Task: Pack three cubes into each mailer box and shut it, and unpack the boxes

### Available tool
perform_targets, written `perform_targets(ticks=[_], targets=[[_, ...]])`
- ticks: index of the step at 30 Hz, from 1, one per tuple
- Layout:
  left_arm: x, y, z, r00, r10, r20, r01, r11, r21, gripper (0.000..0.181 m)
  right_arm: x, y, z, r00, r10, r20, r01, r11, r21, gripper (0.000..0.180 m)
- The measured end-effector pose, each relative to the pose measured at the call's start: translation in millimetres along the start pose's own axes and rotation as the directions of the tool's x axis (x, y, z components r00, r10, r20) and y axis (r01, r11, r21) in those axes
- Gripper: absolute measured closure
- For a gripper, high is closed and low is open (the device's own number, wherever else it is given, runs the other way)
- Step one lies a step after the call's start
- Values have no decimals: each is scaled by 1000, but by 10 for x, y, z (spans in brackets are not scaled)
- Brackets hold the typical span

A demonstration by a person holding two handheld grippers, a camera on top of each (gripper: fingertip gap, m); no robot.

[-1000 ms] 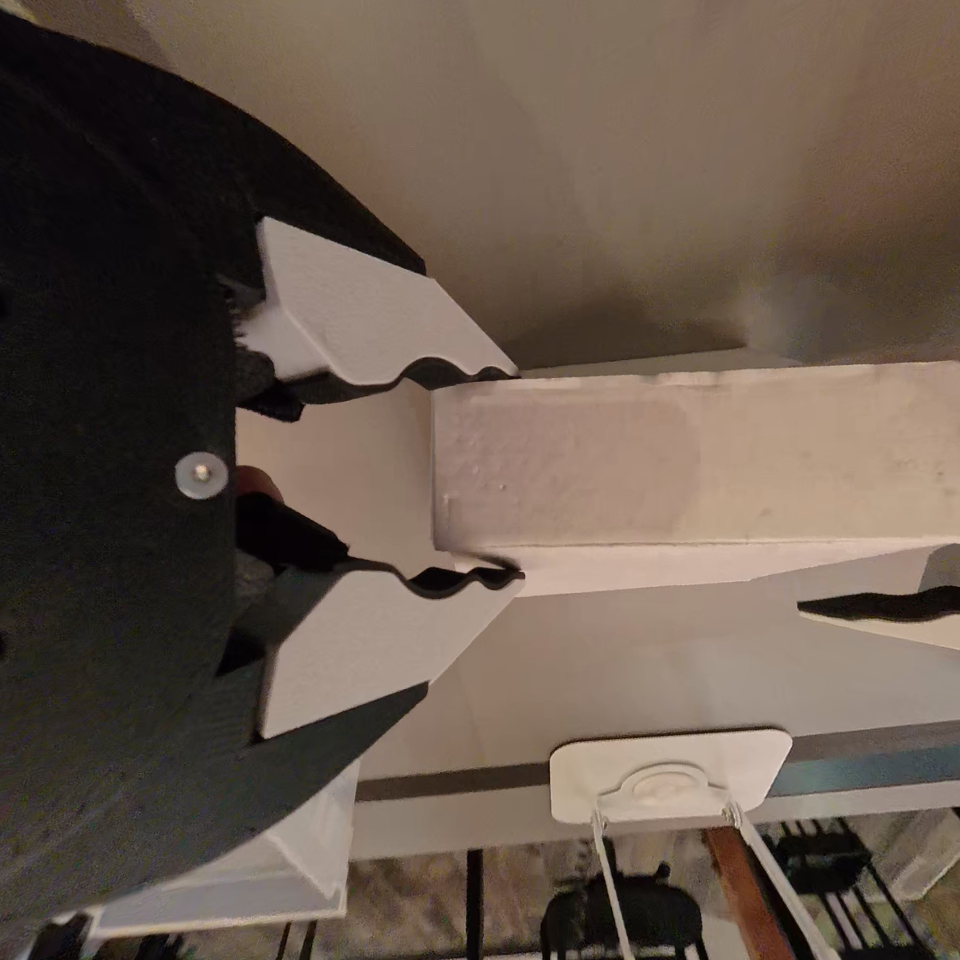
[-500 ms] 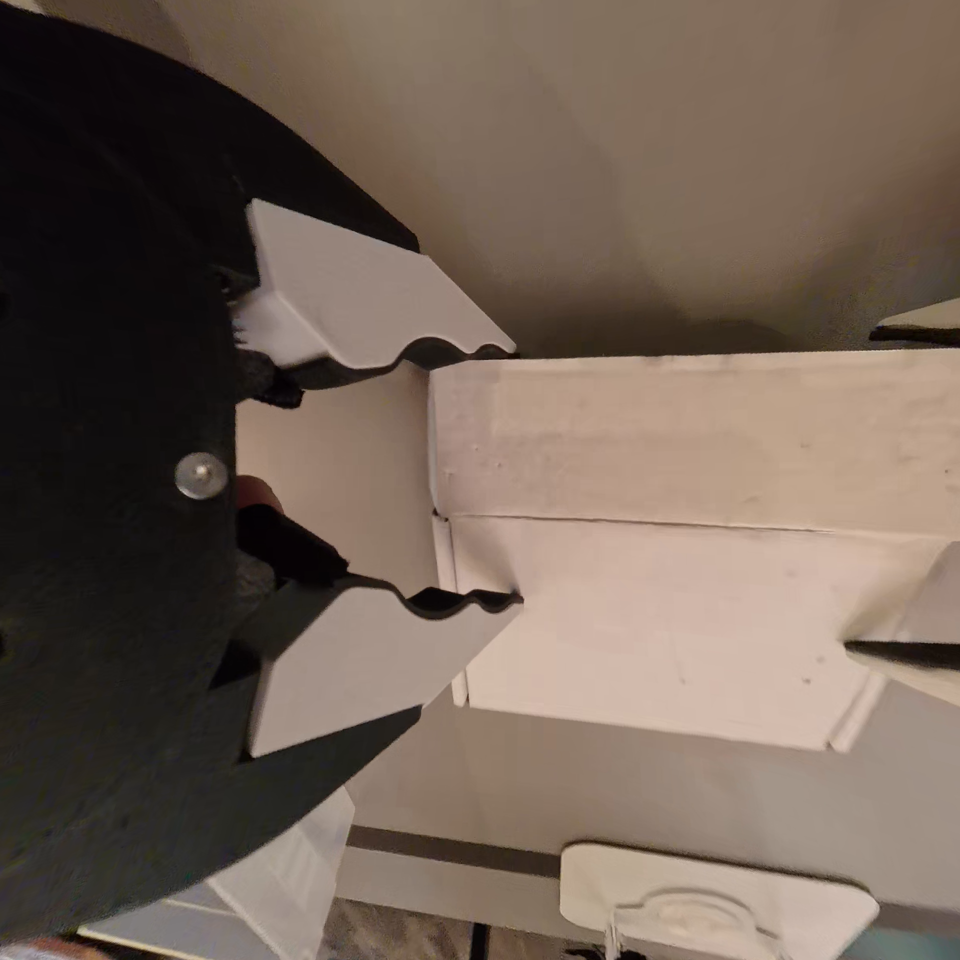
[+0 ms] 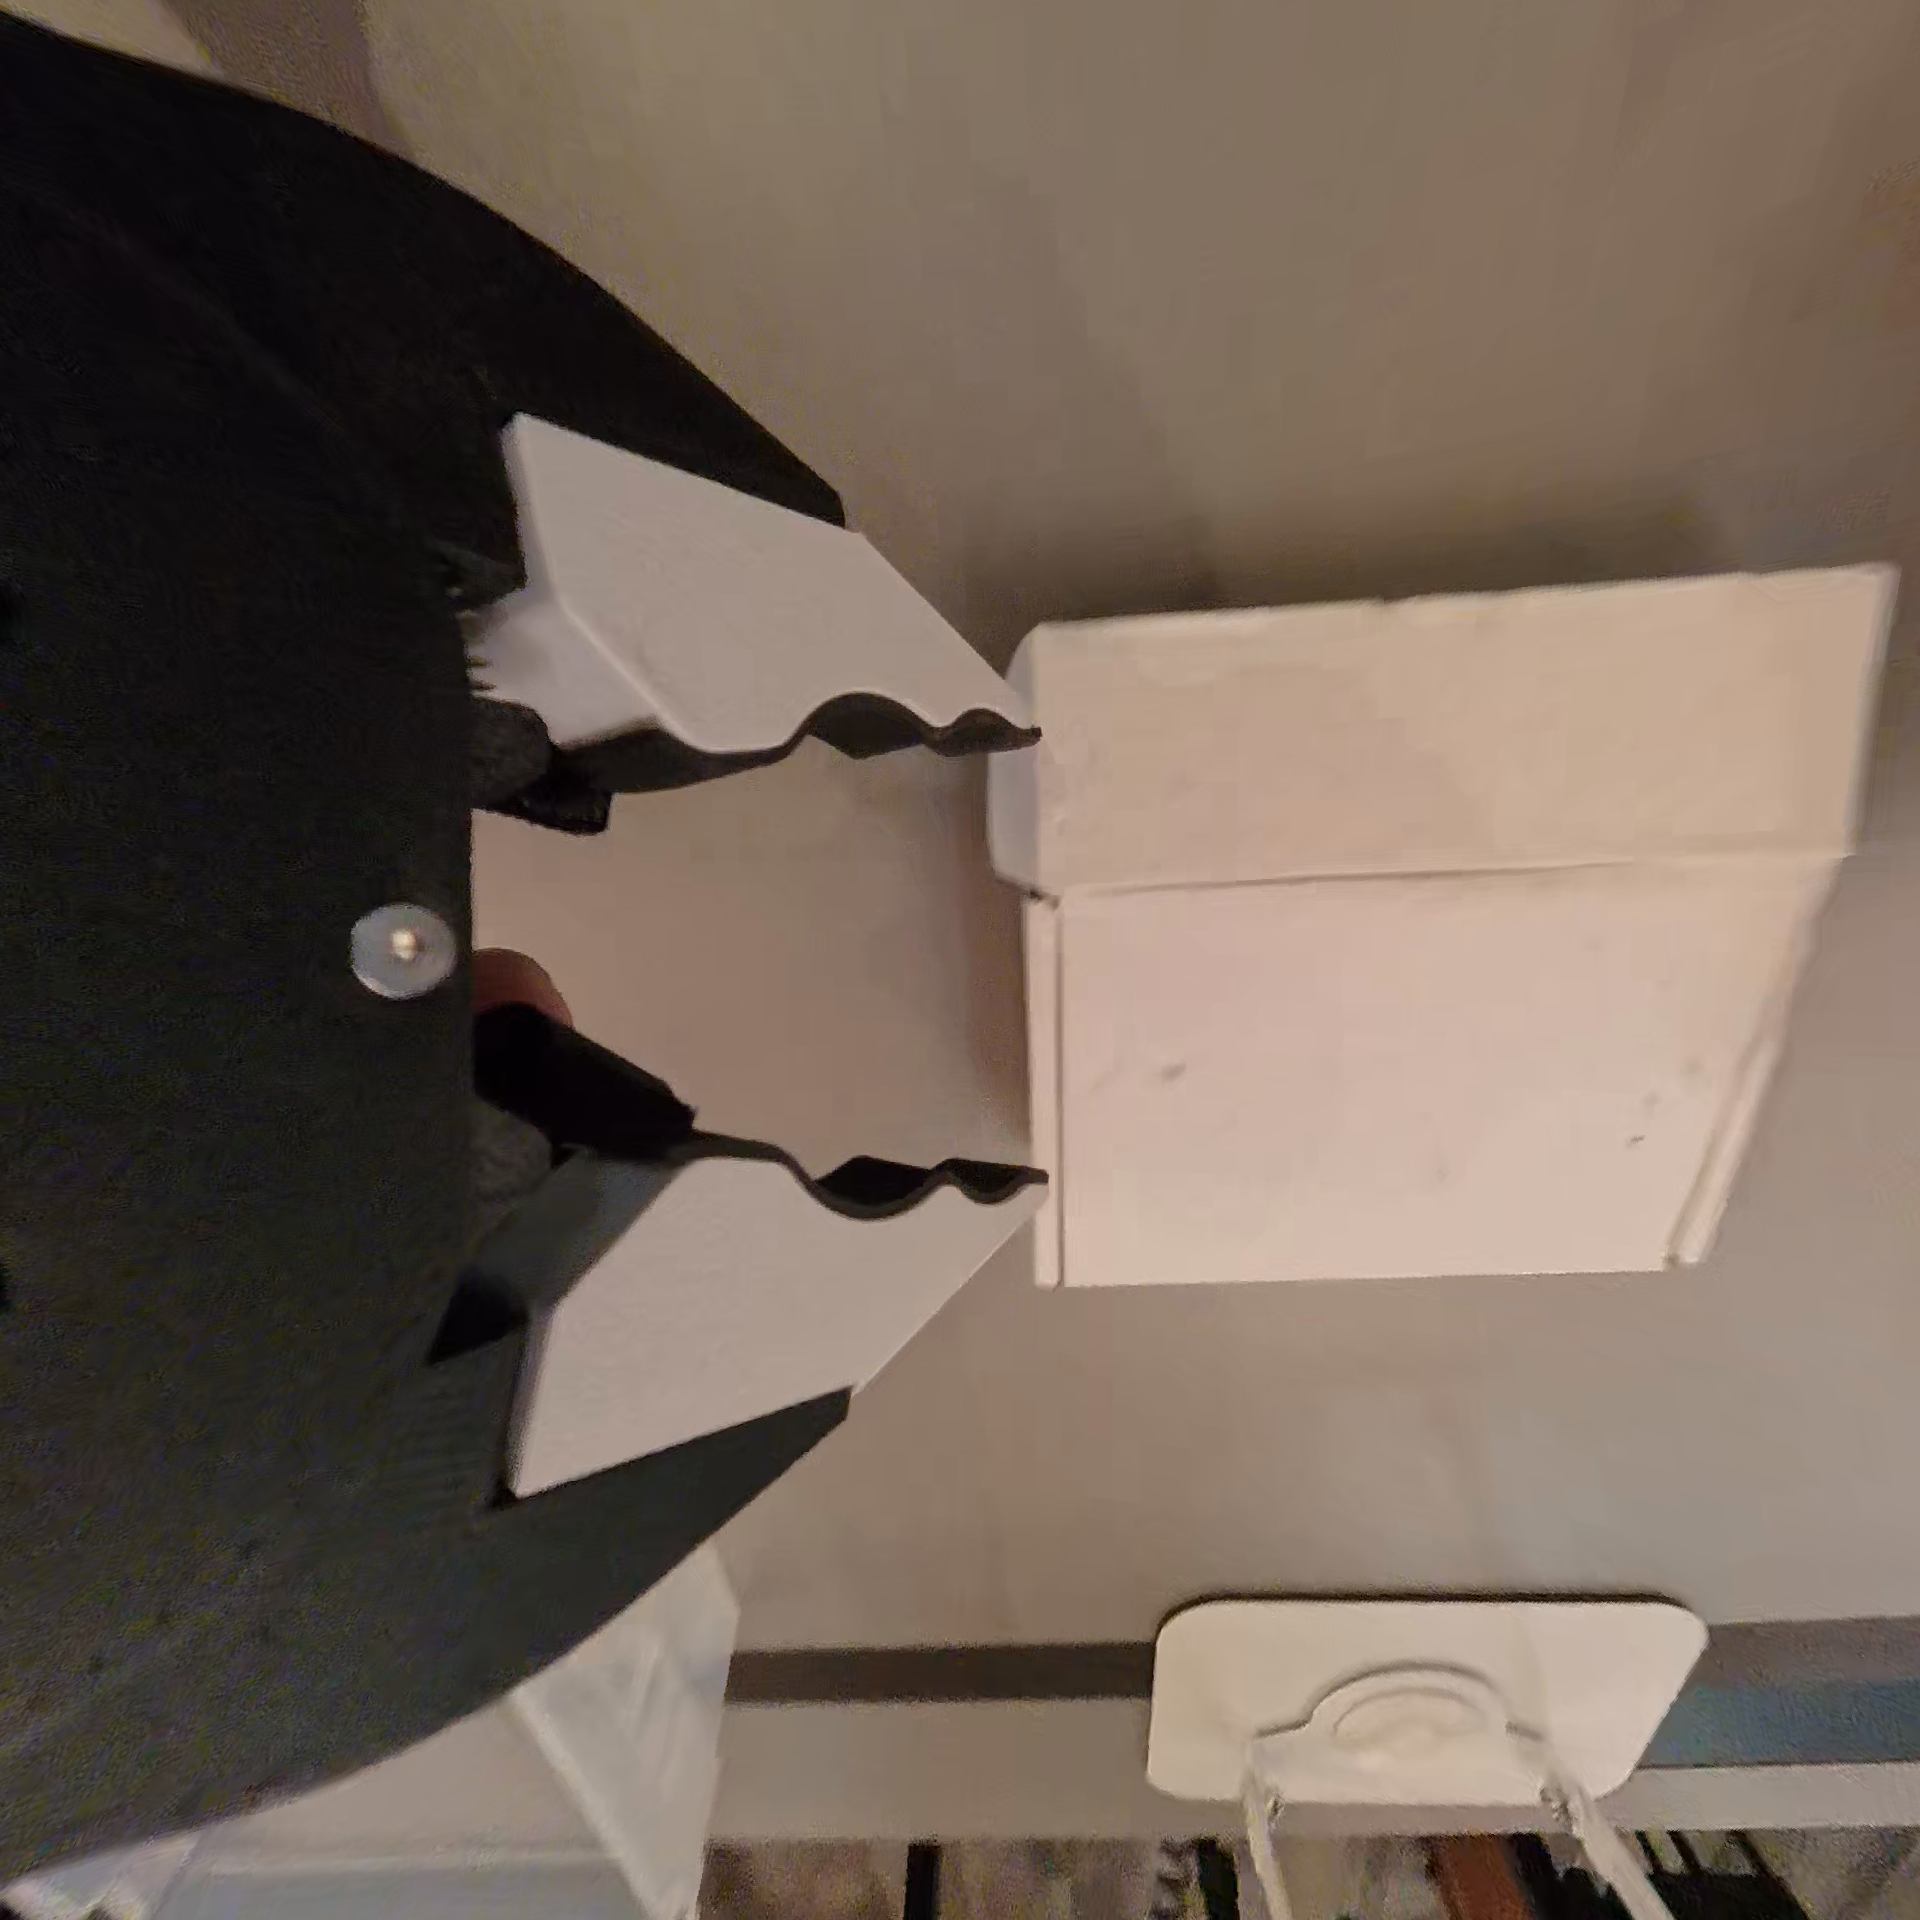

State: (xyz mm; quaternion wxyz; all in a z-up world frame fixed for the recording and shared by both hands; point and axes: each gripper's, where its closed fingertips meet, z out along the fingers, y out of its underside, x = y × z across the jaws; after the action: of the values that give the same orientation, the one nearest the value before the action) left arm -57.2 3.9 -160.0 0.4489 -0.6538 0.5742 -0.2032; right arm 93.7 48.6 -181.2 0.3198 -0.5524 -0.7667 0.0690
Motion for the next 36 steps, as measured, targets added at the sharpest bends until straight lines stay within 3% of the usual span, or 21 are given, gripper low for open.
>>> perform_targets(ticks=[5, 11, 21, 27, 33, 36], targets=[[-51, 320, 281, 991, 126, -54, -135, 964, -227, 90, 24, 147, 212, 989, -133, 65, 138, 987, -80, 102], [-28, 302, 420, 985, 119, -124, -145, 965, -220, 92, 35, 138, 297, 984, -154, 95, 162, 983, -85, 102], [-37, 226, 427, 980, -15, -199, -16, 987, -157, 90, 19, 119, 292, 983, -96, 158, 104, 994, -42, 103], [-57, 264, 447, 986, 54, -159, -78, 986, -150, 93, 49, 140, 320, 984, -143, 108, 153, 984, -90, 106], [-89, 338, 493, 979, 198, -50, -204, 957, -204, 101, 138, 193, 379, 964, -262, -35, 252, 951, -176, 113], [-101, 399, 527, 947, 320, -1, -311, 919, -244, 96, 146, 197, 383, 958, -281, -62, 265, 945, -190, 116]])
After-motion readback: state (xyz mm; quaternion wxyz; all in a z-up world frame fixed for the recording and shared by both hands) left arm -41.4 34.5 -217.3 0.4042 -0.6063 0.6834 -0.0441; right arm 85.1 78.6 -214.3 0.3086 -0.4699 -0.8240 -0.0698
